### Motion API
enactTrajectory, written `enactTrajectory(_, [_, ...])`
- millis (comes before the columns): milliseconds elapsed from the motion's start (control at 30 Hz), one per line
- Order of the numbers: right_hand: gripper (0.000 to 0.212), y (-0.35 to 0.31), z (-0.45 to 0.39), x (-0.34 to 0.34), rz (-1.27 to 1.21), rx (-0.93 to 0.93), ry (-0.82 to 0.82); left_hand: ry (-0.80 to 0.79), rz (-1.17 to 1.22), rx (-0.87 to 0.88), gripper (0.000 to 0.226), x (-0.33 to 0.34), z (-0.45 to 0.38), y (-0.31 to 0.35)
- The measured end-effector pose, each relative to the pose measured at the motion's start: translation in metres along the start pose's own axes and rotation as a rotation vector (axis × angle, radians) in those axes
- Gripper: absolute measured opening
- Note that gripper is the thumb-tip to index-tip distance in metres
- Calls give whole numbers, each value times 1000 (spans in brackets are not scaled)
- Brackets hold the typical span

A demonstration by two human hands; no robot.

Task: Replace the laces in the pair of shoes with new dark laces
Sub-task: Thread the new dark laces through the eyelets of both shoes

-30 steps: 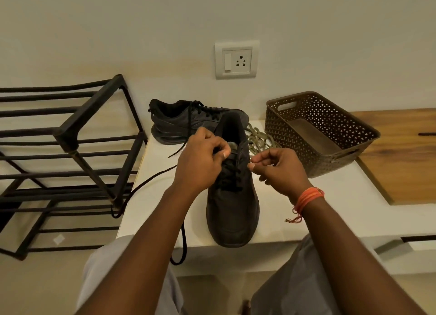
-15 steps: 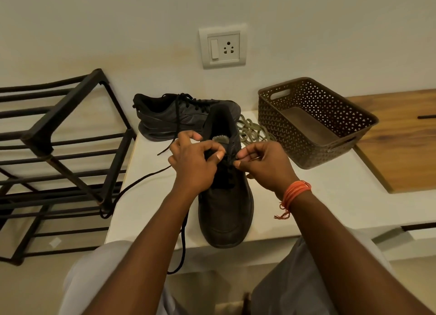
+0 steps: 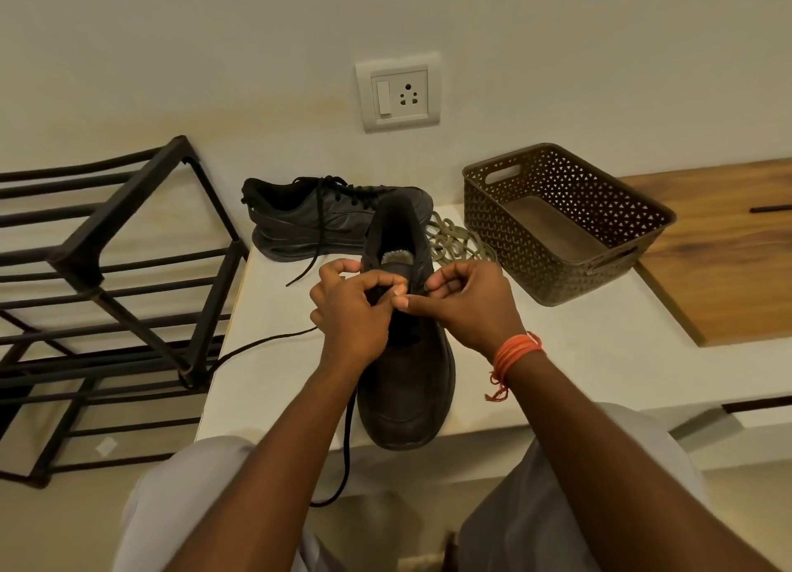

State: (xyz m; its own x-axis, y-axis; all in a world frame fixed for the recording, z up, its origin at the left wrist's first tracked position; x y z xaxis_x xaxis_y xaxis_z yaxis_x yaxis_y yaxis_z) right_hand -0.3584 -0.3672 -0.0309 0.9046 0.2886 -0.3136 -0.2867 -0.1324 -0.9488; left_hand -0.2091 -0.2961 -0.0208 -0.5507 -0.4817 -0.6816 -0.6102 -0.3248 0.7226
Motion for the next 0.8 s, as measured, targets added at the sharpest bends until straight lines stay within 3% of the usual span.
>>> enactTrajectory(200, [31,-1,0,0,11,-22,48,57,-262,215,14,1,-2,8])
enactTrajectory(633, [30,-26,10,-1,240,-151,209,38,-82,125,13,5,-6,4])
enactTrajectory(800, [29,-26,9,0,223,-149,142,65,-141,309,7,0,-9,15])
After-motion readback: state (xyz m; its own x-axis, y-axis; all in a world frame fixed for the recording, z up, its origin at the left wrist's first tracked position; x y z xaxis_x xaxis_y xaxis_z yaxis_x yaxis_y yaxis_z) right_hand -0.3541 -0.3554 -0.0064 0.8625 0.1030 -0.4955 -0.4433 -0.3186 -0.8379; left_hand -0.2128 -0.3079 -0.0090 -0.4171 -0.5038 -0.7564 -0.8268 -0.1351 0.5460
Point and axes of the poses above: each hand's wrist, its own z-axis away from the middle knuckle, its own x-axis out of the palm, y = z × x, the point moved 8 cm from there along -z, towards the middle knuckle, and after that the axes turned 4 degrees about -z, right-handed, at the moved point
